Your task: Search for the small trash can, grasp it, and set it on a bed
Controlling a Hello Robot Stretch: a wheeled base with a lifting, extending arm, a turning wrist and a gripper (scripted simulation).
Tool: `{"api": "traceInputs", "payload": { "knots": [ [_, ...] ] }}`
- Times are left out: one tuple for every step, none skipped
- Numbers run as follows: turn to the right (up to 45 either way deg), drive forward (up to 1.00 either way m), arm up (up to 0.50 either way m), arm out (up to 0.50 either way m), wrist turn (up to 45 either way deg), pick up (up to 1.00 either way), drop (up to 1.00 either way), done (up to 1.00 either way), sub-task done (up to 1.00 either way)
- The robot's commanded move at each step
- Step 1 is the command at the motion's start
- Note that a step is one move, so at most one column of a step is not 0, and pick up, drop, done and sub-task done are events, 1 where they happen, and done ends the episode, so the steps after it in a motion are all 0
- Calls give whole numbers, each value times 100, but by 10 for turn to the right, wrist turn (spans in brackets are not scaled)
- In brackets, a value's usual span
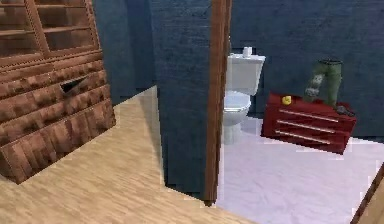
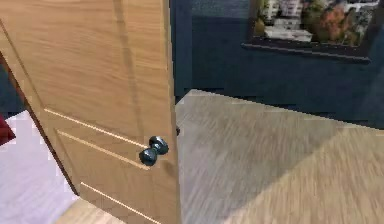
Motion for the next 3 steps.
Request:
{"api": "traceInputs", "payload": {
  "knots": [
    [0,45,0,0,0,0,0,0,0],
    [390,0,0,0,0,0,0,0,0],
    [0,95,0,0,0,0,0,0,0]
  ]
}}
